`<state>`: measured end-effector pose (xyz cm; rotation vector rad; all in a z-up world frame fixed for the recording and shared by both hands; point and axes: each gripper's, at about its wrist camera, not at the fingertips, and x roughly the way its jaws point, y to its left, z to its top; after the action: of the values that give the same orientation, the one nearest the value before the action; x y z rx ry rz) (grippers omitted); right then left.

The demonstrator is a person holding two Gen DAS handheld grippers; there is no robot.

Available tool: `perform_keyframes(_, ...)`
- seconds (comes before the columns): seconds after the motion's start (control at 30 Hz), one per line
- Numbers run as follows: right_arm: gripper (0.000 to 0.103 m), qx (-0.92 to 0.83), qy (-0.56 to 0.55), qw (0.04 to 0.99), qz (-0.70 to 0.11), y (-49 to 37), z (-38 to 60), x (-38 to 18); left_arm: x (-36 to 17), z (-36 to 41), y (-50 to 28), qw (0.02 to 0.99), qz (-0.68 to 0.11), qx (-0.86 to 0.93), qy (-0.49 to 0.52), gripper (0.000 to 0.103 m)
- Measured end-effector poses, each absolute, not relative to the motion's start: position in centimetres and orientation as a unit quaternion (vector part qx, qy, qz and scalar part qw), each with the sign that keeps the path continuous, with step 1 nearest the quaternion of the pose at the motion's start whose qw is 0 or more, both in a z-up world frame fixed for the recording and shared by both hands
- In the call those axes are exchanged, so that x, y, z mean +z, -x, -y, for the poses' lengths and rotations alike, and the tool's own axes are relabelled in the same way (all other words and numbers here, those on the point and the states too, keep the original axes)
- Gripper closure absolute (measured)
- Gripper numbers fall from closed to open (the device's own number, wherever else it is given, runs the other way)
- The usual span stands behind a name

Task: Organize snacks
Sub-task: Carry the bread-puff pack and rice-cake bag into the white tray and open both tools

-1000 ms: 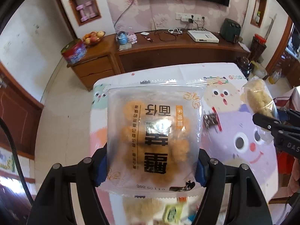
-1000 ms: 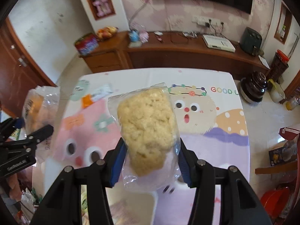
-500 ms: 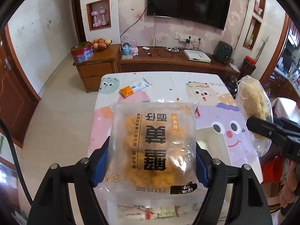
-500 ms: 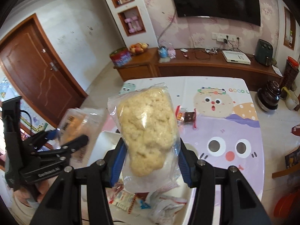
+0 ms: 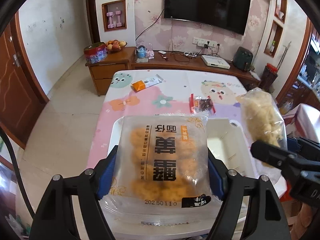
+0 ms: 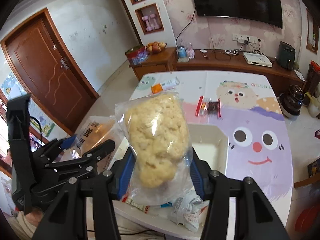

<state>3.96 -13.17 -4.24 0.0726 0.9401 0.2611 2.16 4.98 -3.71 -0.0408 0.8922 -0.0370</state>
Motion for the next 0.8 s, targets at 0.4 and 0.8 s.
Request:
perform_keyframes(0.4, 0.050, 0.103, -0.034, 0.850, -0.516, -5.5, 12.5, -9.3, -9.3, -5.7, -2.1, 0.871, -0.491, -0.001, 0.024, 0.026)
perform_keyframes(0.8, 0.044, 0.088, -0.044, 0.836, -0.540, -5.8, 12.5, -10.6, -9.7, -6.0, -2.4, 0.874, -0.485, 0.007, 0.029, 0.012)
